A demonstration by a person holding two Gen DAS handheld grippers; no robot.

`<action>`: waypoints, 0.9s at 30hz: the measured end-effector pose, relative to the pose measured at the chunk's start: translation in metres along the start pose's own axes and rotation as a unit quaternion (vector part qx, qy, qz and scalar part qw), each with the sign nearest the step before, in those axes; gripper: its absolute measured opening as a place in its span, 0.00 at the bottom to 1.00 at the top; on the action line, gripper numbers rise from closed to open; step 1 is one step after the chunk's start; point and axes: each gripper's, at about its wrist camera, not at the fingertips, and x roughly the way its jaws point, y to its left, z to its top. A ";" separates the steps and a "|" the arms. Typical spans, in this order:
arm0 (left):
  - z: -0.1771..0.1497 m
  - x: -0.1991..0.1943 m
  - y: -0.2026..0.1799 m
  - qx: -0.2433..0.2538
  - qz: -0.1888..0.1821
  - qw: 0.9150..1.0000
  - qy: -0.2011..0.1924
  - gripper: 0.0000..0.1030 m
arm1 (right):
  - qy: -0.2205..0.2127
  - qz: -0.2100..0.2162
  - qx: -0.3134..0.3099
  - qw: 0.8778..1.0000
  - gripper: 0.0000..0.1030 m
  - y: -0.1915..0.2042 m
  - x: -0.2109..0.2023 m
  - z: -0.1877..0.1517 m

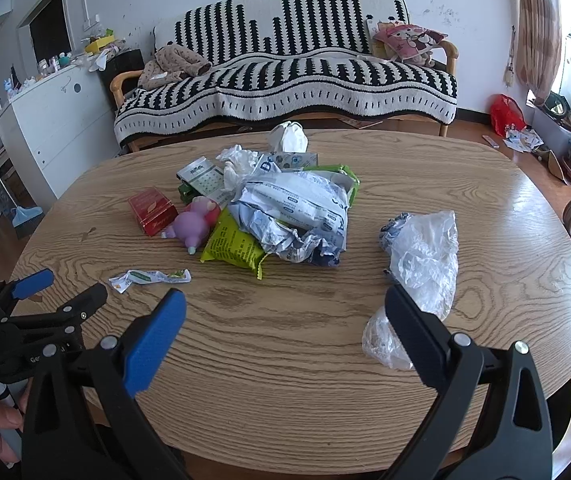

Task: Collect trash
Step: 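Grasp the white-green wrapper strip with the left tool while the right tool grasps crumpled foil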

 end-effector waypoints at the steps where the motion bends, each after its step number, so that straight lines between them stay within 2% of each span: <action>1: -0.001 0.000 0.000 0.005 -0.001 1.000 0.000 0.94 | 0.002 0.002 -0.004 1.000 0.93 0.000 0.001 0.000; 3: -0.001 0.001 -0.001 0.027 -0.005 1.000 0.002 0.94 | 0.014 0.016 -0.022 1.000 0.93 -0.002 0.005 0.001; 5: -0.004 0.004 -0.005 0.081 -0.020 0.996 0.009 0.94 | 0.034 0.028 -0.057 0.997 0.93 -0.004 0.014 0.003; 7: -0.007 0.009 -0.007 0.135 -0.032 0.990 0.015 0.94 | 0.041 0.021 -0.090 0.995 0.93 -0.008 0.027 0.009; 9: -0.005 0.024 -0.010 0.176 -0.039 0.983 0.022 0.94 | 0.051 0.017 -0.089 0.995 0.93 -0.017 0.047 0.018; 12: 0.001 0.044 -0.014 0.216 -0.047 0.975 0.029 0.94 | 0.075 0.035 -0.083 0.993 0.91 -0.026 0.083 0.030; 14: 0.004 0.062 -0.018 0.250 -0.048 0.967 0.028 0.94 | 0.083 0.027 -0.109 0.990 0.87 -0.022 0.105 0.034; 16: 0.007 0.077 -0.017 0.262 -0.052 0.963 0.042 0.94 | 0.089 0.024 -0.132 0.987 0.84 -0.018 0.122 0.035; 18: 0.009 0.087 -0.010 0.258 -0.038 0.964 0.051 0.94 | 0.095 0.034 -0.132 0.986 0.82 -0.017 0.134 0.036; 21: 0.011 0.093 0.000 0.237 -0.072 0.967 0.068 0.94 | 0.103 0.040 -0.132 0.985 0.75 -0.016 0.145 0.039; 23: 0.012 0.096 -0.001 0.238 -0.072 0.966 0.070 0.87 | 0.102 0.038 -0.133 0.985 0.60 -0.014 0.148 0.040; 24: 0.013 0.097 -0.002 0.238 -0.074 0.966 0.072 0.76 | 0.102 0.040 -0.132 0.985 0.47 -0.013 0.147 0.041; 25: 0.014 0.096 -0.002 0.231 -0.087 0.966 0.076 0.64 | 0.100 0.043 -0.134 0.985 0.41 -0.011 0.146 0.041; 26: 0.016 0.096 -0.003 0.225 -0.099 0.966 0.083 0.47 | 0.099 0.051 -0.139 0.984 0.37 -0.007 0.143 0.040; 27: 0.017 0.096 -0.006 0.220 -0.104 0.966 0.088 0.37 | 0.096 0.054 -0.143 0.984 0.32 -0.005 0.140 0.039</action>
